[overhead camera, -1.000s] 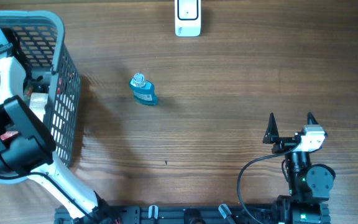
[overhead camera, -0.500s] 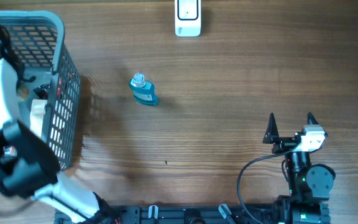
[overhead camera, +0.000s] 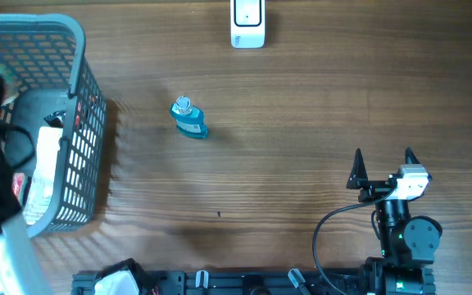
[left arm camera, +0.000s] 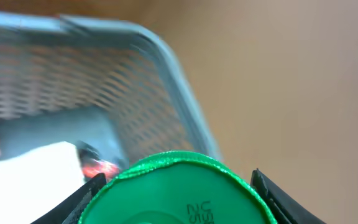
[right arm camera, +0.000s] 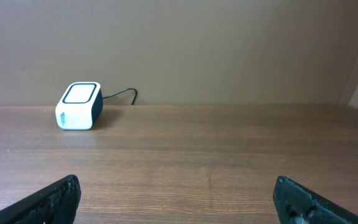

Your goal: Scan the item barcode

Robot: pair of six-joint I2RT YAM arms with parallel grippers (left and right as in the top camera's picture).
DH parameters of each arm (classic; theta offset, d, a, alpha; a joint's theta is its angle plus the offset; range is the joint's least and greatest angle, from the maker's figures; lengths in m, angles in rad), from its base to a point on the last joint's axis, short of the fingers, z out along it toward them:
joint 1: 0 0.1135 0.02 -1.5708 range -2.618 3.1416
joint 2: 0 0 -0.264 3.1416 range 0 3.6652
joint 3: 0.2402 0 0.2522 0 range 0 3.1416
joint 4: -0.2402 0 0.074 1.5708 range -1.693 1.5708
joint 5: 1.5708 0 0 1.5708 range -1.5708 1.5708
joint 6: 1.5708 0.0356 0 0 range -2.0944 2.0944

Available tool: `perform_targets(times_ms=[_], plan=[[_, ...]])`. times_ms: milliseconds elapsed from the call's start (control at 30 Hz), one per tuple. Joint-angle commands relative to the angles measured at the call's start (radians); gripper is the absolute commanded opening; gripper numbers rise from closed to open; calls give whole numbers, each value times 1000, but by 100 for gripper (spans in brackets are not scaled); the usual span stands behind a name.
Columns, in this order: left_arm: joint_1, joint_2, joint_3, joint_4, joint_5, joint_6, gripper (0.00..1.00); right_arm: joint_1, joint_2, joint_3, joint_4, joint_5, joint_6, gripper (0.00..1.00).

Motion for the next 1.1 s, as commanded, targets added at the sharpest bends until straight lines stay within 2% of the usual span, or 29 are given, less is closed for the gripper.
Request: perform_targets(times_ms=[0, 167, 367, 500, 733, 967, 1067], plan=[[-185, -35, 8, 23, 138, -29, 57, 3, 0, -1, 6, -13, -9, 100], [-492, 11, 8, 72, 126, -63, 58, 3, 0, -1, 6, -13, -9, 100], [-864, 209, 8, 136, -85, -106, 60, 3, 0, -1, 6, -13, -9, 100], [-1016, 378, 8, 181, -175, -104, 63, 3, 0, -1, 6, -13, -9, 100], [-1121, 631, 8, 219, -230, -105, 65, 3, 0, -1, 6, -13, -9, 100], [-1135, 839, 8, 272, -241, -109, 62, 3, 0, -1, 6, -13, -9, 100], [-1135, 905, 8, 275, -290, -192, 63, 3, 0, -1, 6, -13, -9, 100]])
